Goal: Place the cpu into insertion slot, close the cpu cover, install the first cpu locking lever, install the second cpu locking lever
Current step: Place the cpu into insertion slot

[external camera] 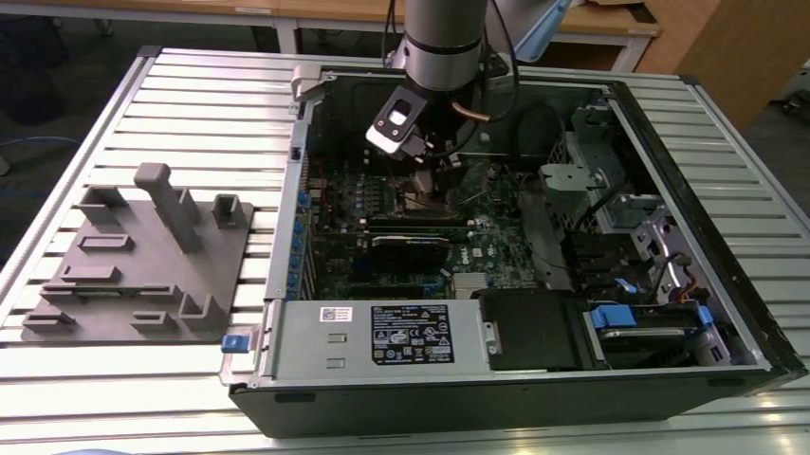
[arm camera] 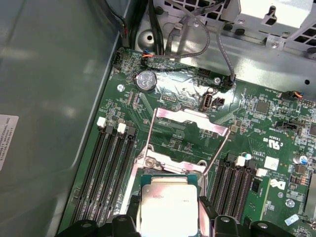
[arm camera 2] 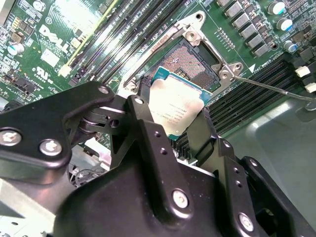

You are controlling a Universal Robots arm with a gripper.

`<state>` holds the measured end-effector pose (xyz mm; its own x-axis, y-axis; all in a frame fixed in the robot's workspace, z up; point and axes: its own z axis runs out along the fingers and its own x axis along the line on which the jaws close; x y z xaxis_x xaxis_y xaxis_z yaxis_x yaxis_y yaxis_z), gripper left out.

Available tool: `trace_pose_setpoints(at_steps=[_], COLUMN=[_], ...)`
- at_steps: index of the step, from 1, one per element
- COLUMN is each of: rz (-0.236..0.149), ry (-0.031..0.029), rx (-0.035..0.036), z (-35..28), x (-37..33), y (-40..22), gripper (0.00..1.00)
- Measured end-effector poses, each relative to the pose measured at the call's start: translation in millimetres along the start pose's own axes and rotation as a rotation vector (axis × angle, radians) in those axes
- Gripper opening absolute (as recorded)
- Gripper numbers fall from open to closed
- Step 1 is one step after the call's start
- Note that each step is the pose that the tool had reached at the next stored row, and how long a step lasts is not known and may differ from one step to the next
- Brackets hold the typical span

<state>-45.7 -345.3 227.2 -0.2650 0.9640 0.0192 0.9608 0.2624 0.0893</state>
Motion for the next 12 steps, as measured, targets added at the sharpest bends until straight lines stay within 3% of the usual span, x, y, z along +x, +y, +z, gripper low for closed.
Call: trace_pose_setpoints(at_steps=[12], rz=[0.001], ry=[0.0001], rx=[-0.0002], z=[-1.1], x=[0.0], y=[0.1], gripper=[0.54])
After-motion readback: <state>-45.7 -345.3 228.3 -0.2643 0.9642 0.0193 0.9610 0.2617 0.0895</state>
